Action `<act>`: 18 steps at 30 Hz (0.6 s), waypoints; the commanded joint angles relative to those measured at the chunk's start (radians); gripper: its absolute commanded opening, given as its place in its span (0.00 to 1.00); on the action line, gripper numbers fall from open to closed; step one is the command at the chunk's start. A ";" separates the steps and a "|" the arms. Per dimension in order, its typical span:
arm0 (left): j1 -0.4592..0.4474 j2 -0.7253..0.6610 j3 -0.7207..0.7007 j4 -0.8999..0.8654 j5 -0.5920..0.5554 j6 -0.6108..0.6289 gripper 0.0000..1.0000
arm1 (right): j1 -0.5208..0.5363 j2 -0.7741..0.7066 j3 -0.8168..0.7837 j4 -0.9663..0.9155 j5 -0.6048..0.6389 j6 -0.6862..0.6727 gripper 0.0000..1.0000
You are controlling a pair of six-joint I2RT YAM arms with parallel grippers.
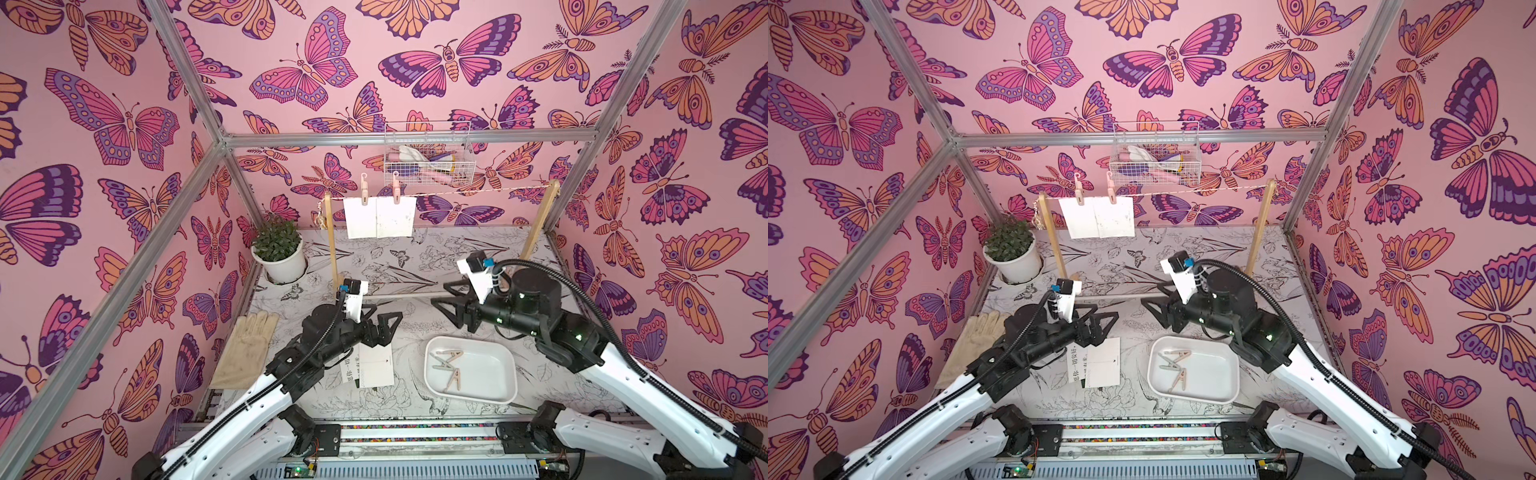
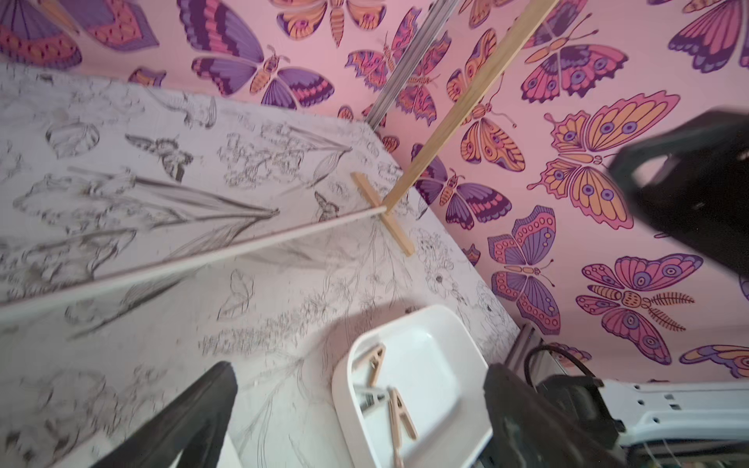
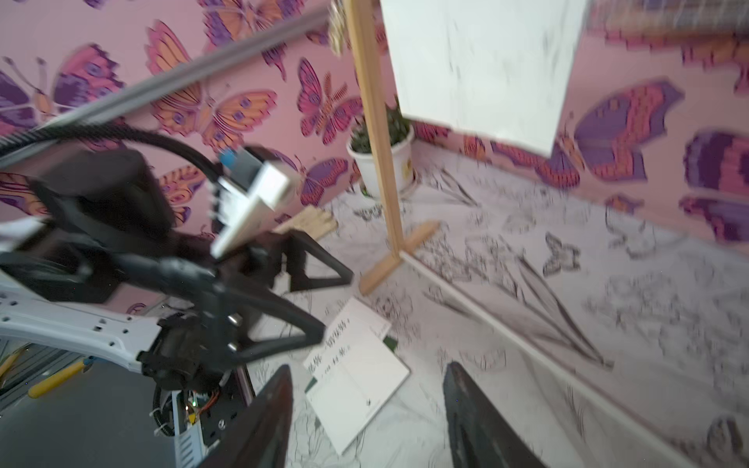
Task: Remove the postcards from the strings
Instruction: Place the postcard on the postcard, then pinch the postcard on the clothesline.
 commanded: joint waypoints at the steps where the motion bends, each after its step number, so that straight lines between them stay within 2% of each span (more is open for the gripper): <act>1: -0.002 0.078 -0.090 0.538 -0.059 0.145 0.96 | -0.014 0.107 0.170 0.062 -0.129 -0.143 0.62; 4: 0.000 0.190 -0.133 0.815 -0.079 0.235 0.97 | -0.073 0.222 0.332 0.078 -0.191 -0.160 0.62; 9: 0.012 0.461 -0.173 1.293 -0.083 0.337 0.97 | -0.223 0.430 0.553 0.202 -0.371 0.007 0.62; 13: 0.057 0.581 -0.090 1.299 -0.061 0.336 0.93 | -0.305 0.549 0.686 0.244 -0.473 0.097 0.62; 18: 0.124 0.678 0.007 1.300 -0.039 0.324 0.92 | -0.356 0.674 0.778 0.234 -0.532 0.119 0.62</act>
